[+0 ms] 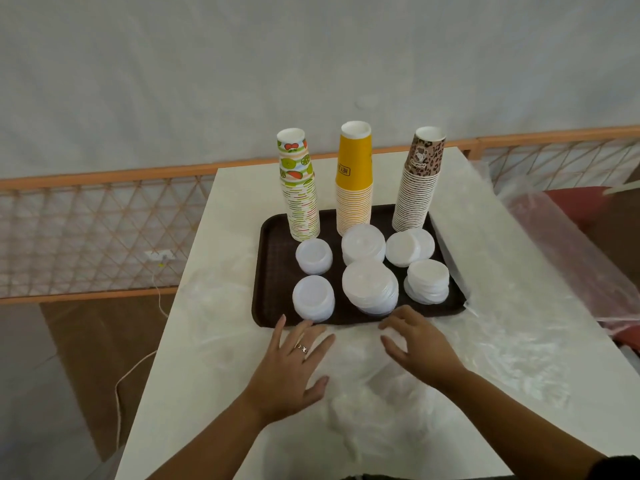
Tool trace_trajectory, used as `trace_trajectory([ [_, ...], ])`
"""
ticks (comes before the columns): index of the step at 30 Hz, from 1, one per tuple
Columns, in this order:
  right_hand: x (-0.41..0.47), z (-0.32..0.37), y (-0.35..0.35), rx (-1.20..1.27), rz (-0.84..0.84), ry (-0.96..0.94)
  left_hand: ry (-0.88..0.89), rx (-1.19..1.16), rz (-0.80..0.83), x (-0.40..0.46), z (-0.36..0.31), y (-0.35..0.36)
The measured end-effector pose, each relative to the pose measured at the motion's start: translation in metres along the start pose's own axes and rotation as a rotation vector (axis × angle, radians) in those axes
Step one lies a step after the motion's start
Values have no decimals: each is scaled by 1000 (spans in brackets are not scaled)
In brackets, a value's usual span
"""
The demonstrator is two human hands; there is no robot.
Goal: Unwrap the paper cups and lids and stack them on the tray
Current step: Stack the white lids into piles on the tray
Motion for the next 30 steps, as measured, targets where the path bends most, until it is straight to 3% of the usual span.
trace_trajectory([
  [6, 16, -8, -63, 206, -284, 124, -12, -128, -263, 30, 5, -61],
  [9, 41, -32, -85, 234, -341, 236, -129, -349, -390, 61, 22, -88],
  [12, 75, -53, -108, 277, -354, 273, -299, -599, -409, 106, 45, -105],
  [17, 144, -66, -125, 349, -255, 289, -606, -860, -382, 180, 94, -105],
  [22, 207, -66, -96, 470, -51, 290, -785, -1078, -308, 232, 130, -81],
  [30, 254, -76, -39, 675, 230, 304, -816, -1415, -239, 268, 148, -25],
])
Point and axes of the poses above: each hand's wrist, its own x-axis towards the middle knuckle, its own y-axis out of the palm, z = x × y, the point moved 10 cm from there along x, towards the middle knuckle, and after that the axes turned 3 degrees about z, right-handed, at the moved point
